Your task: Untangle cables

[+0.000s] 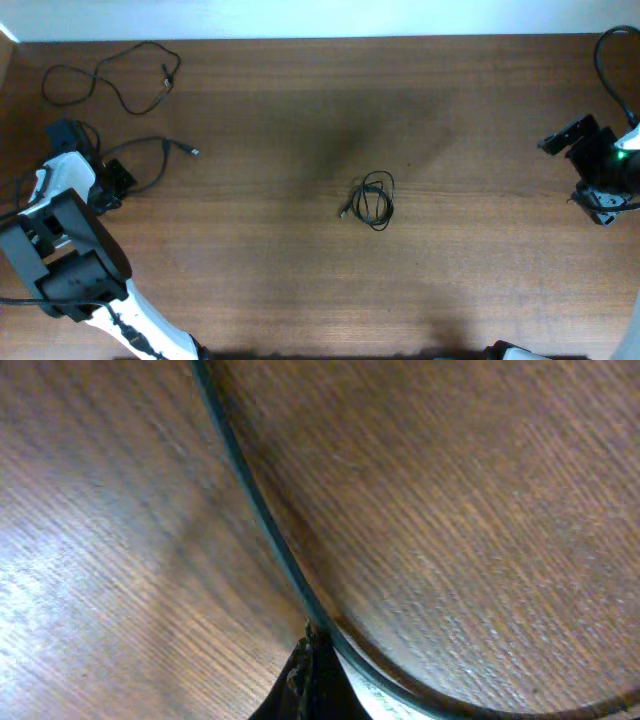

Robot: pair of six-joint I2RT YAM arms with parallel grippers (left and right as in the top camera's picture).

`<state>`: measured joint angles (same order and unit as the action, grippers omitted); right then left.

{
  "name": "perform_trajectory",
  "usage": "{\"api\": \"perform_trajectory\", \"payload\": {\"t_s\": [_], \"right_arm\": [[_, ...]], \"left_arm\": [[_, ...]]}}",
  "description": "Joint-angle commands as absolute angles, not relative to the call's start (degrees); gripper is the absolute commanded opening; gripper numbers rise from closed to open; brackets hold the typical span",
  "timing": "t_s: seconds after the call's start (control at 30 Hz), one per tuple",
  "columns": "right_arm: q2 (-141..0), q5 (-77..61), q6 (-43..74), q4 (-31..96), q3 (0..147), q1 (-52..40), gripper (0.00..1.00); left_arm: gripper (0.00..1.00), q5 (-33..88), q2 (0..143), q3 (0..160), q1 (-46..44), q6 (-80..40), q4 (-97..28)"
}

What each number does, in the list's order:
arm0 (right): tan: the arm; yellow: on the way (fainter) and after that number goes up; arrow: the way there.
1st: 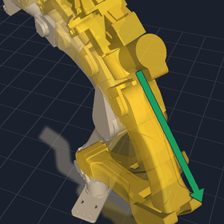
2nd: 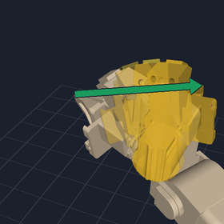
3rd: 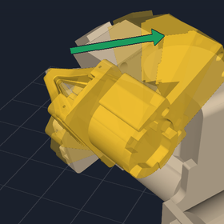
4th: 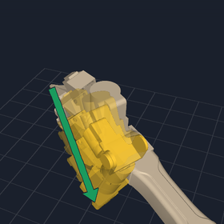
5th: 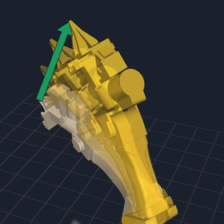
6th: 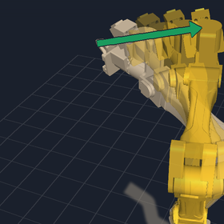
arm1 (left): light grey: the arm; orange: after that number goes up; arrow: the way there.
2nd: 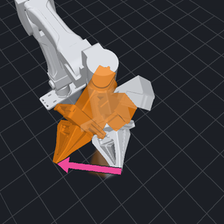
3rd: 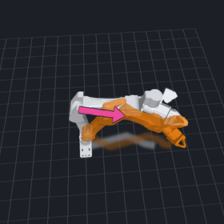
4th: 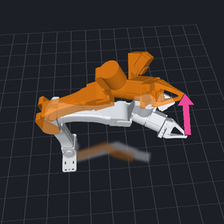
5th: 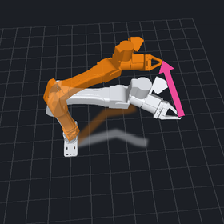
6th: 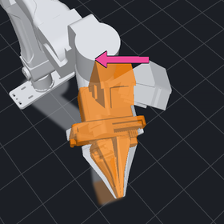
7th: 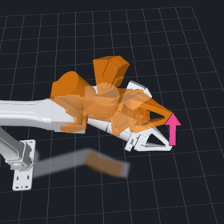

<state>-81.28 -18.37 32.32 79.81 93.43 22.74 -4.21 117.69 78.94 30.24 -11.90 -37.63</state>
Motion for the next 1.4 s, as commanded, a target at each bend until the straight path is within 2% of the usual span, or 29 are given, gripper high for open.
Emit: {"api": "perform_trajectory", "payload": {"t_s": [0.0, 0.2, 0.33, 0.57, 0.63, 0.87, 1.2, 1.37], "right_arm": [[-81.1, -17.7, 31.7, 79.9, 93.2, 22.9, 0.99], [-81.1, -17.7, 31.7, 80.0, 93.2, 22.9, 0.99], [-81.1, -17.7, 31.7, 80.0, 93.2, 22.9, 0.99], [-81.1, -17.7, 31.7, 79.9, 93.2, 22.9, 0.99], [-81.1, -17.7, 31.7, 79.9, 93.2, 22.9, 0.98], [-81.1, -17.7, 31.7, 80.0, 93.2, 22.9, 0.99], [-81.1, -17.7, 31.7, 79.9, 93.2, 22.9, 0.99], [-81.1, -17.7, 31.7, 79.7, 93.2, 22.9, 0.99]], "left_arm": [[0.0, -1.1, 117.4, 78.0, 30.1, -12.8, -36.3], [0.0, 3.3, 117.4, 77.2, 30.0, -12.4, -31.4], [0.0, 3.2, 117.3, 77.5, 30.1, -4.1, -28.8], [0.0, 2.2, 113.1, 78.8, 30.8, -5.5, -29.5], [0.0, 0.1, 110.5, 78.8, 30.8, -5.5, -29.6], [0.0, -19.4, 108.7, 78.8, 32.2, -5.5, -31.5], [0.0, -18.5, 109.7, 78.8, 42.0, -5.2, -31.6], [0.0, -10.2, 110.0, 78.8, 45.2, 1.7, -28.8]]}}
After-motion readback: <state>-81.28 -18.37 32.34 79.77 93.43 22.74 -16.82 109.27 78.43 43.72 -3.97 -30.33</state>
